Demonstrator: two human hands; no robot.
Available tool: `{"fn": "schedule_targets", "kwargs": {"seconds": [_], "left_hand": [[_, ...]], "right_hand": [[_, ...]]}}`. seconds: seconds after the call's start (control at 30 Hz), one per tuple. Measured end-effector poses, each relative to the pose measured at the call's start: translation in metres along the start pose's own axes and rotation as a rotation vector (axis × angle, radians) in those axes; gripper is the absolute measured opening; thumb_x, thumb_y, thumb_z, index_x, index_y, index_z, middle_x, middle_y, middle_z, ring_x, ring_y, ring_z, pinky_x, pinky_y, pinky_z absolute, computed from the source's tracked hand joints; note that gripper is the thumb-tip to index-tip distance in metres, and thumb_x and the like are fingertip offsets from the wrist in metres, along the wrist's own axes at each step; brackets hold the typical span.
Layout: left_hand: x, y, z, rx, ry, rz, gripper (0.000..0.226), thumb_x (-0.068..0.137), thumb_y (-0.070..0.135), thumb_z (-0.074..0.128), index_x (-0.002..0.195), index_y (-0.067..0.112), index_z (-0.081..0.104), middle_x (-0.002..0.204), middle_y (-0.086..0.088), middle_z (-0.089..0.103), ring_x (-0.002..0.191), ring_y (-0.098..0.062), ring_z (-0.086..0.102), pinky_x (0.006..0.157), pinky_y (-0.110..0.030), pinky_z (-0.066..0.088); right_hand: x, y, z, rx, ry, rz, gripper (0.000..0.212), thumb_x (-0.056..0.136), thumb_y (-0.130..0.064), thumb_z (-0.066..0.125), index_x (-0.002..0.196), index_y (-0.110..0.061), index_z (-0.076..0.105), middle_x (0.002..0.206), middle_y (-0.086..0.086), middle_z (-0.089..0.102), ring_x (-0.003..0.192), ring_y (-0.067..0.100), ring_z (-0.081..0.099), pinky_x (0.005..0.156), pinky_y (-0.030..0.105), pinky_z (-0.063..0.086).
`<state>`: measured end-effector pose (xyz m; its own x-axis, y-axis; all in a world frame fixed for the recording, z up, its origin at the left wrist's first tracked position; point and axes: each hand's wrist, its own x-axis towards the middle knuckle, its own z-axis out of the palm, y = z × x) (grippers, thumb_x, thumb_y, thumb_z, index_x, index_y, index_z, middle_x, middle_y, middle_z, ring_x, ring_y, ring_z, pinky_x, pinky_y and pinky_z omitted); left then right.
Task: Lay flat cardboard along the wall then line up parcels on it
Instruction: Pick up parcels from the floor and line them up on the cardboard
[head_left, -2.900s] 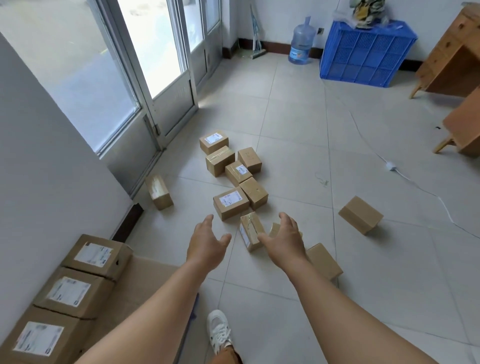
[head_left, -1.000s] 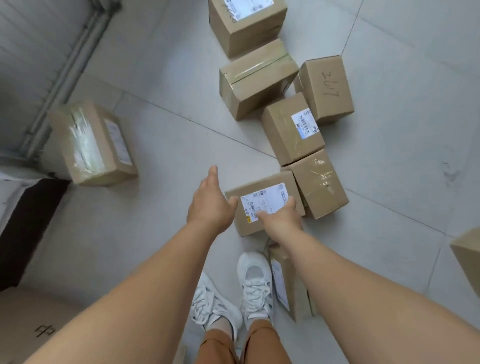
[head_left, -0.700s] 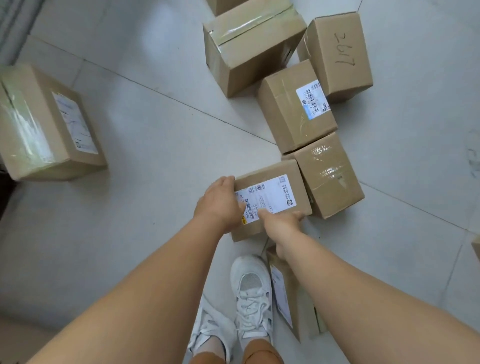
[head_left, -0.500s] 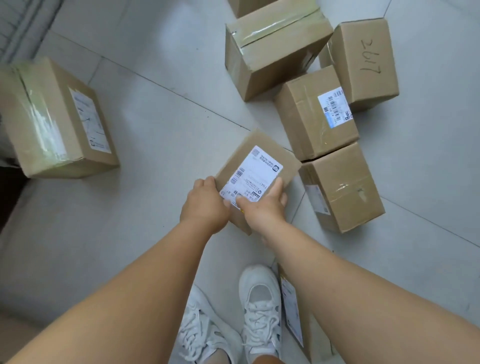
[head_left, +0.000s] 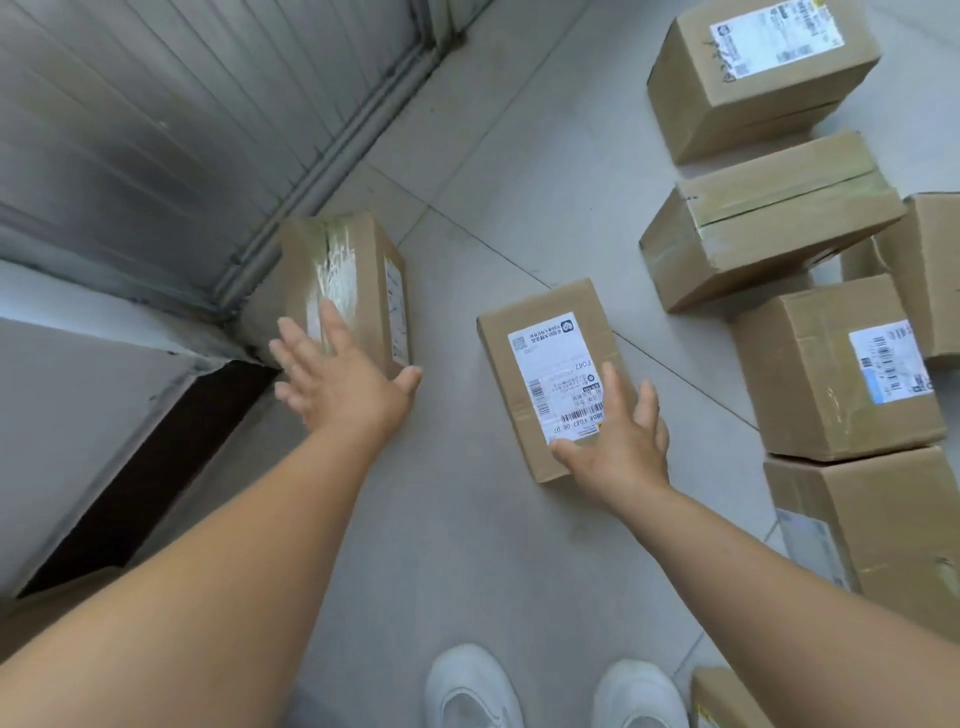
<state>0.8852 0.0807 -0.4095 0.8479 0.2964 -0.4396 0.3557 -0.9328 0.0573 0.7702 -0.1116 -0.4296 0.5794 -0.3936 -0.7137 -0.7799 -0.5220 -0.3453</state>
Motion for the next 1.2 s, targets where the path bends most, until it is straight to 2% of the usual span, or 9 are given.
{"fn": "schedule_targets", "kwargs": {"seconds": [0.13,0.33,0.47,0.6,0.73,0.8,0.93,1.07,1.2], "left_hand": [[0.028,0.0,-0.005,-0.139,-0.074,-0.169,0.117,0.075,0.055,0.071,0.151,0.023,-0.012,0.156,-0.024,-0.012,0.145,-0.037,-0.006,0.115,-0.055,0.008],[0.022,-0.011,0.011,-0.027,-0.077,-0.13,0.113,0.067,0.05,0.076,0.149,0.023,0.005,0.145,-0.029,0.018,0.133,-0.043,0.025,0.112,-0.045,0.022],[-0.012,-0.029,0.016,-0.359,-0.218,-0.144,0.11,0.058,0.048,0.072,0.147,0.033,0.009,0.134,-0.014,0.029,0.125,-0.034,0.037,0.11,-0.041,0.03],[-0.036,-0.053,0.027,-0.612,-0.43,-0.124,0.104,0.059,0.036,0.069,0.146,0.044,0.012,0.125,0.001,0.033,0.111,-0.02,0.045,0.092,-0.028,0.037],[-0.041,-0.065,0.037,-0.77,-0.588,-0.123,0.102,0.059,0.024,0.071,0.145,0.042,0.02,0.124,0.002,0.055,0.104,-0.012,0.057,0.082,-0.02,0.044],[-0.038,-0.071,0.039,-0.787,-0.599,-0.152,0.086,0.068,0.018,0.066,0.143,0.04,0.029,0.112,0.004,0.063,0.098,-0.01,0.06,0.073,-0.019,0.043],[-0.03,-0.074,0.044,-0.766,-0.54,-0.146,0.058,0.075,0.017,0.059,0.123,0.046,0.042,0.114,0.013,0.063,0.102,-0.01,0.061,0.079,-0.027,0.046],[-0.023,-0.064,0.05,-0.768,-0.449,-0.196,0.045,0.087,0.015,0.057,0.126,0.036,0.047,0.112,0.013,0.062,0.097,-0.014,0.061,0.078,-0.03,0.047],[-0.015,-0.045,0.056,-0.8,-0.408,-0.199,0.039,0.091,0.015,0.055,0.124,0.035,0.049,0.109,0.012,0.061,0.097,-0.016,0.061,0.084,-0.03,0.047]], "right_hand": [[0.008,-0.01,0.004,-0.114,-0.023,0.006,0.1,0.081,-0.038,0.067,0.15,-0.041,-0.004,0.157,0.002,-0.019,0.144,0.028,0.0,0.11,0.045,0.025],[0.014,-0.007,0.006,-0.371,-0.105,0.001,0.123,0.075,-0.05,0.074,0.145,-0.036,-0.026,0.151,0.011,-0.035,0.144,0.034,-0.015,0.106,0.051,0.027],[0.014,-0.011,0.008,-0.39,-0.096,0.021,0.125,0.075,-0.053,0.073,0.145,-0.032,-0.028,0.15,0.015,-0.036,0.144,0.037,-0.016,0.107,0.052,0.029],[0.016,-0.015,0.002,-0.33,-0.085,0.039,0.117,0.081,-0.046,0.07,0.147,-0.032,-0.025,0.152,0.015,-0.033,0.145,0.036,-0.015,0.11,0.051,0.025],[0.018,-0.011,-0.001,-0.325,-0.077,0.036,0.114,0.082,-0.044,0.07,0.147,-0.034,-0.023,0.153,0.014,-0.031,0.146,0.035,-0.013,0.111,0.05,0.024],[0.018,-0.008,-0.001,-0.303,-0.064,0.03,0.113,0.081,-0.043,0.071,0.148,-0.037,-0.021,0.155,0.012,-0.027,0.146,0.033,-0.008,0.112,0.049,0.024],[0.024,-0.001,-0.002,-0.161,0.014,0.028,0.117,0.074,-0.041,0.076,0.15,-0.034,-0.012,0.158,0.003,-0.002,0.144,0.029,0.014,0.112,0.047,0.029],[0.036,0.001,-0.007,-0.008,0.081,0.029,0.114,0.072,-0.038,0.079,0.151,-0.027,-0.002,0.154,0.004,0.02,0.136,0.03,0.034,0.106,0.049,0.037],[0.051,-0.001,-0.012,0.156,0.01,0.097,0.112,0.072,-0.04,0.079,0.15,-0.027,0.001,0.15,0.002,0.034,0.128,0.027,0.045,0.103,0.047,0.041]]}}
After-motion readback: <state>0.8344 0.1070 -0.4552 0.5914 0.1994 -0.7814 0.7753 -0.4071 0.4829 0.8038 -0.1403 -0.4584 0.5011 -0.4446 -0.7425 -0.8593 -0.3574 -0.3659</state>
